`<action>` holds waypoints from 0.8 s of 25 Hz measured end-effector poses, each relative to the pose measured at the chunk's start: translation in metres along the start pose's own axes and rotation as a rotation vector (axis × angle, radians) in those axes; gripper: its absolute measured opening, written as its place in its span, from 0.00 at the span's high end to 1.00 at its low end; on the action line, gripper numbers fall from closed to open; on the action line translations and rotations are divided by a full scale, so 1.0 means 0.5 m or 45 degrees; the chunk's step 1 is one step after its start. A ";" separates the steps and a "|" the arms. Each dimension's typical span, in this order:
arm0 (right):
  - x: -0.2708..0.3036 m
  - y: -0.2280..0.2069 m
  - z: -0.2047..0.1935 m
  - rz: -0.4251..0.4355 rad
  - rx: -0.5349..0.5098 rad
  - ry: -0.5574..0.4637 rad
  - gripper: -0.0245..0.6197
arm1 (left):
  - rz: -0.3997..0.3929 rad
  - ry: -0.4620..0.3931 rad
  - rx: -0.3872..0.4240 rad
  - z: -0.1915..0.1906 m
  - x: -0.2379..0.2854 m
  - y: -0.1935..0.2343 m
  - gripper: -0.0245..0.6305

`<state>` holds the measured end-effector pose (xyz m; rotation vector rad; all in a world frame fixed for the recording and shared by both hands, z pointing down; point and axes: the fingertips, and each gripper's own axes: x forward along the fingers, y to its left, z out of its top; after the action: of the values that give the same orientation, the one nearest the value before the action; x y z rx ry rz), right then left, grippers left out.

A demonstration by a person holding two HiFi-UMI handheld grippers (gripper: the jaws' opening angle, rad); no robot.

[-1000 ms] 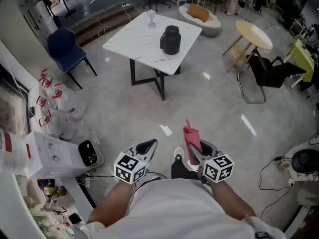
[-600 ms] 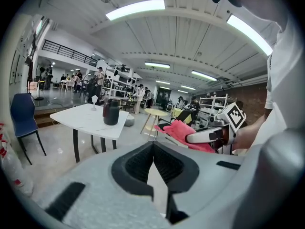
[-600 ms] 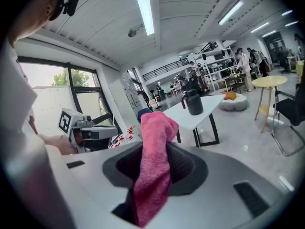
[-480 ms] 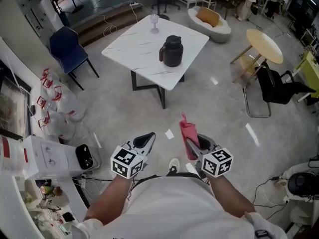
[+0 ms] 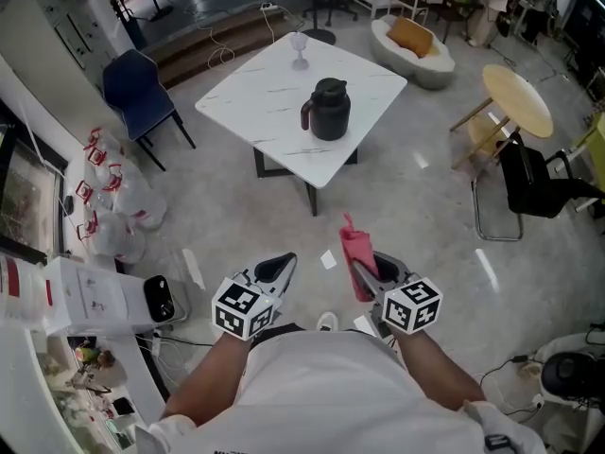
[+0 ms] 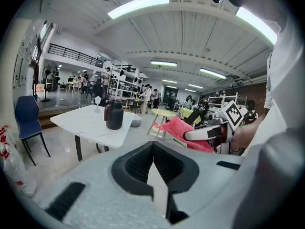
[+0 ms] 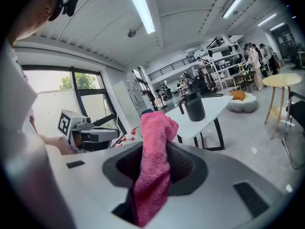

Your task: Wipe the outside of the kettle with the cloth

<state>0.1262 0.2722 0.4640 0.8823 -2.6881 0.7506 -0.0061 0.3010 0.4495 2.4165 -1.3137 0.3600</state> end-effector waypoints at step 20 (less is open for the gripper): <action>0.053 -0.071 0.011 0.002 0.089 0.012 0.75 | 0.003 0.047 -0.023 0.009 0.069 0.044 0.96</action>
<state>0.1263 0.2320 0.4829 0.8903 -2.6691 0.8519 -0.0060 0.2622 0.4629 2.3825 -1.2982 0.3897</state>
